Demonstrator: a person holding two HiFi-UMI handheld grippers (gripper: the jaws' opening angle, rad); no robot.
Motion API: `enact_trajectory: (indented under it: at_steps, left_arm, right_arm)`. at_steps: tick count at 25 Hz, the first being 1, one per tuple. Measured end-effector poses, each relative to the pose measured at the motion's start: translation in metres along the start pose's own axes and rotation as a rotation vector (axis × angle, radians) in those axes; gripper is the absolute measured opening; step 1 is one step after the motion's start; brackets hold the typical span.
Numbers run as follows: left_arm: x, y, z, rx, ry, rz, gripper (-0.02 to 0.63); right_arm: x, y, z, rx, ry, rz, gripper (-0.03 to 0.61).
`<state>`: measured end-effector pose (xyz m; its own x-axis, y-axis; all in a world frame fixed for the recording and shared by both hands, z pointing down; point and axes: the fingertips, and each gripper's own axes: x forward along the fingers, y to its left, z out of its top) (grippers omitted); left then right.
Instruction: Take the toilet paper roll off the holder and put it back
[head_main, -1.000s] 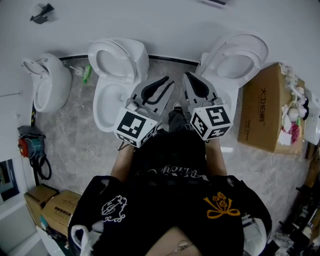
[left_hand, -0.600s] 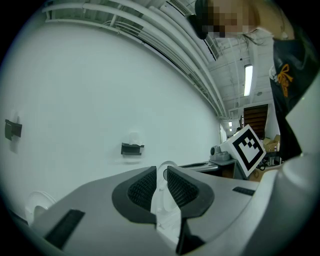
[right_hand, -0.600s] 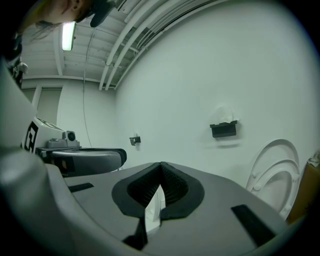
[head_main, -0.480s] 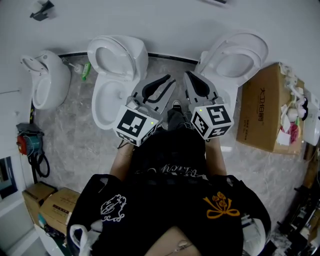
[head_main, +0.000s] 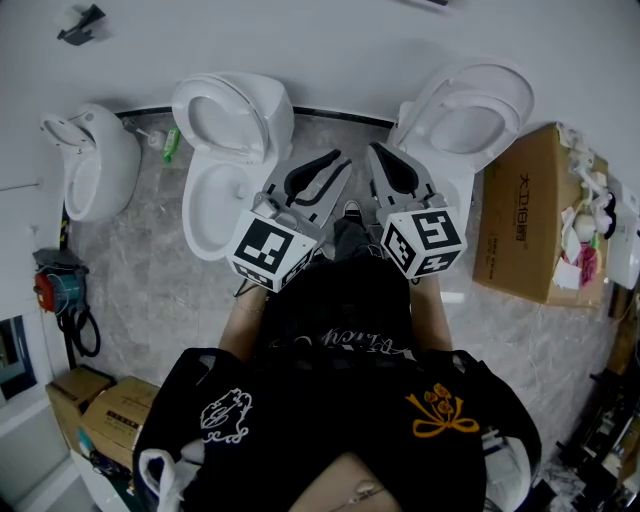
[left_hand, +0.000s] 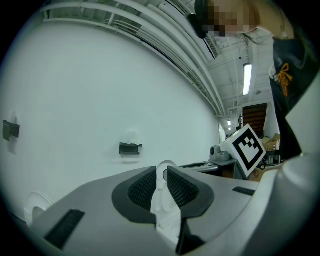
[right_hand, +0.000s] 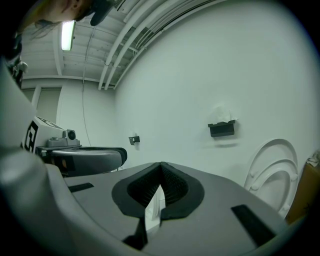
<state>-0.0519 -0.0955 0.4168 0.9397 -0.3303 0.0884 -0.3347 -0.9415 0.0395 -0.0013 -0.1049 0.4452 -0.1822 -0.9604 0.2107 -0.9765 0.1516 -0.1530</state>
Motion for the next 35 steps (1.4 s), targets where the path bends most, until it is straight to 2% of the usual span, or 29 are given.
enact_trajectory:
  at_steps: [12, 35]
  left_arm:
    - [0.012, 0.003, 0.002, 0.01, 0.002, -0.007, 0.074]
    - [0.033, 0.024, 0.012, 0.026, -0.008, 0.01, 0.074]
  right_arm:
    - [0.005, -0.012, 0.001, 0.008, 0.004, -0.008, 0.012]
    - [0.026, -0.035, 0.021, -0.055, 0.007, -0.056, 0.012]
